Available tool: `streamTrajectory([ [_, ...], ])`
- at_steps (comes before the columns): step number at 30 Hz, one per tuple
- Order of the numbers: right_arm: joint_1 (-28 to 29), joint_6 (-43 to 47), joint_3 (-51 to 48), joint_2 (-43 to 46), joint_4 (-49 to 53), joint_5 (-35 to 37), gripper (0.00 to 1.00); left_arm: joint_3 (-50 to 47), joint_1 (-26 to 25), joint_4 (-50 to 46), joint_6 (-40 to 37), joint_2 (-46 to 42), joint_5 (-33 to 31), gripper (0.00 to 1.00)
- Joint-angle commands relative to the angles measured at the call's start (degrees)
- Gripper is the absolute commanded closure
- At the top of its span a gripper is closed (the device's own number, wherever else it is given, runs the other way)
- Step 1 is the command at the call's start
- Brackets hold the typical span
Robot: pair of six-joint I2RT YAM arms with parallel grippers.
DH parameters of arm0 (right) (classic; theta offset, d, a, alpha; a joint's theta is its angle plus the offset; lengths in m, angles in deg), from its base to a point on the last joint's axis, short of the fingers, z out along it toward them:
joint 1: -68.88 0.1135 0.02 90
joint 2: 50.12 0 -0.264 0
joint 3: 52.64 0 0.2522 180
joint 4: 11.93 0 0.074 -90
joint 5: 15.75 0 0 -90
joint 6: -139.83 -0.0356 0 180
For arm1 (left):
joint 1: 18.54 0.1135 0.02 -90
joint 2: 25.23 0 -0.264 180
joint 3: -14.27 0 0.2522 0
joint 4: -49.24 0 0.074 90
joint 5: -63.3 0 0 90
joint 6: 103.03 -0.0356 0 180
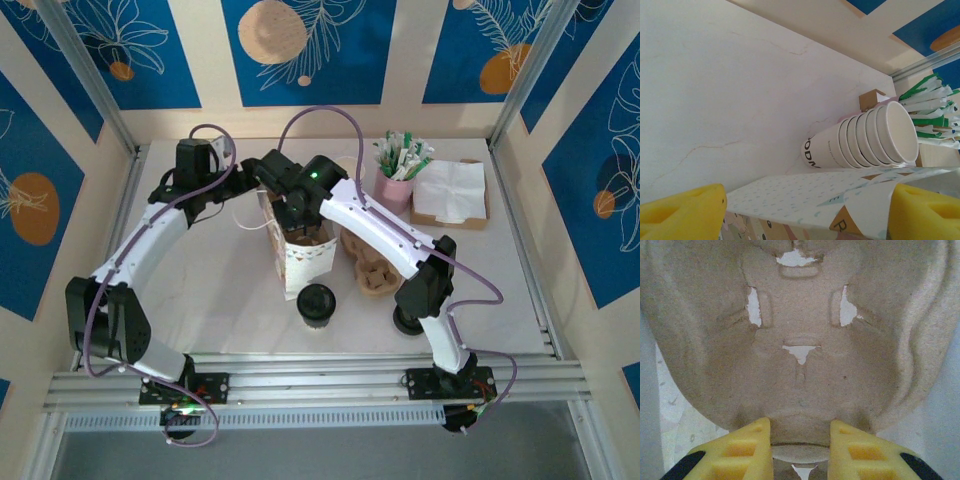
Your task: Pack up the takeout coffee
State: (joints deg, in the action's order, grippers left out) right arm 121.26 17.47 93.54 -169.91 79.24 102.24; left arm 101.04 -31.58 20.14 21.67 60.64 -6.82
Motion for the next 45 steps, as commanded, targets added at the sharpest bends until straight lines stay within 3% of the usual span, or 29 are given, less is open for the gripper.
streamTrajectory([
  [1, -0.6, 1.0, 2.5, 0.0, 3.3, -1.6, 0.72, -1.5, -0.9, 1.0, 0.6, -3.0, -1.5, 0.19],
  [45, -2.9, 5.7, -2.4, -8.6, -2.0, -9.2, 0.69, -3.1, -0.9, -0.3, -1.9, -9.1, -10.6, 0.18],
])
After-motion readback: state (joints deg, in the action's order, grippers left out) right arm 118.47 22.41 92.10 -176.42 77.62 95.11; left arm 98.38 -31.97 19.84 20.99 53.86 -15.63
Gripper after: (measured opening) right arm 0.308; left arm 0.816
